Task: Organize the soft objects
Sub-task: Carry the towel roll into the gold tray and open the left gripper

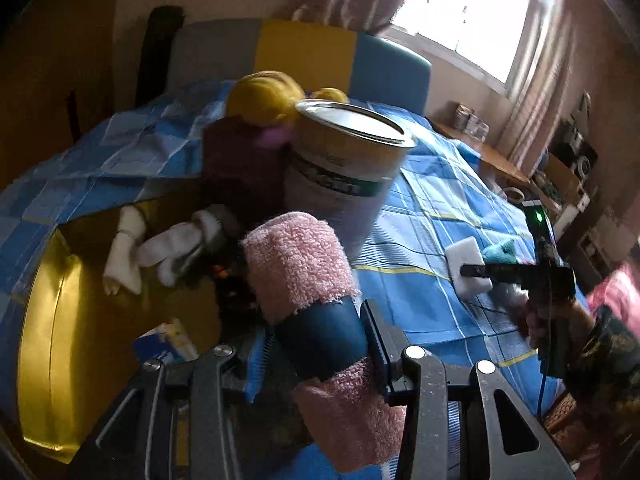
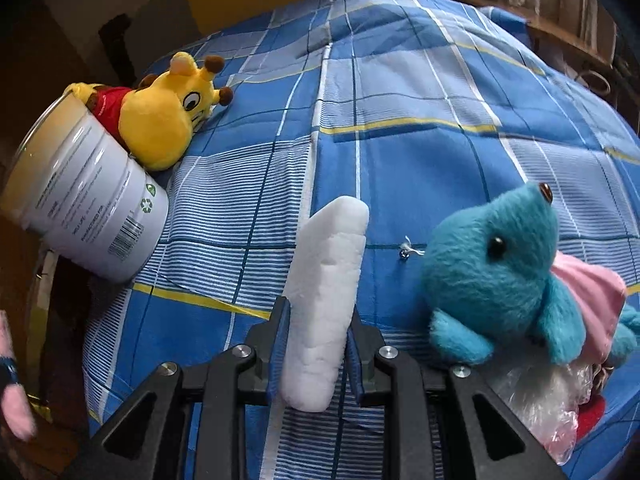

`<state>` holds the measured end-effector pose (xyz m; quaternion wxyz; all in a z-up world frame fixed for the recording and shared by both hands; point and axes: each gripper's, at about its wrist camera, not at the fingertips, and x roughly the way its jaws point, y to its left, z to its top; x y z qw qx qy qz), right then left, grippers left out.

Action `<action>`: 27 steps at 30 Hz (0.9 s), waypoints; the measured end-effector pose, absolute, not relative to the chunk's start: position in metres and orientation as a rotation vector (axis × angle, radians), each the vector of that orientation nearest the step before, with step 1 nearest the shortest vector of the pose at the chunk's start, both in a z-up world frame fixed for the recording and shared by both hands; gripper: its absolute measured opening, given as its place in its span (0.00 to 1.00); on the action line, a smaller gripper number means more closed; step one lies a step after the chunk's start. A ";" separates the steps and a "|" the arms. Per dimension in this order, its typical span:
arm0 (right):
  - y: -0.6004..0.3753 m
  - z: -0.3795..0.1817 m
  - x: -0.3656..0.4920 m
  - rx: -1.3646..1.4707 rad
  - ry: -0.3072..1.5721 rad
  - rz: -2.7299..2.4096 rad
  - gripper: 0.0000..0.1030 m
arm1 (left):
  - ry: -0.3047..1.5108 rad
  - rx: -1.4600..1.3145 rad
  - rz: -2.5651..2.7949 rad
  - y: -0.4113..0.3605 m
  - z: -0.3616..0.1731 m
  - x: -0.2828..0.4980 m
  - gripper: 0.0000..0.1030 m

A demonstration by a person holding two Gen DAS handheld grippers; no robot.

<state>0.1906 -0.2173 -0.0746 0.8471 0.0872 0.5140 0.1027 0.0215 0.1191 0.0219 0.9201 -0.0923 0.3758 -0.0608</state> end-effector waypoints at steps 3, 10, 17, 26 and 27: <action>-0.217 -0.074 0.189 0.171 1.076 0.215 0.24 | 0.777 -0.274 -0.080 0.153 0.025 0.020 0.42; -0.214 -0.072 0.190 0.127 1.065 0.219 0.23 | 0.763 -0.421 0.130 0.254 0.027 0.009 0.42; -0.212 -0.071 0.190 0.114 1.064 0.220 0.23 | 0.850 -0.561 0.237 0.323 -0.001 0.021 0.42; -0.210 -0.072 0.191 0.099 1.063 0.223 0.22 | 0.931 -0.405 0.241 0.326 -0.018 0.085 0.43; -0.210 -0.072 0.191 0.095 1.063 0.223 0.22 | 0.943 -0.384 0.240 0.325 -0.020 0.093 0.43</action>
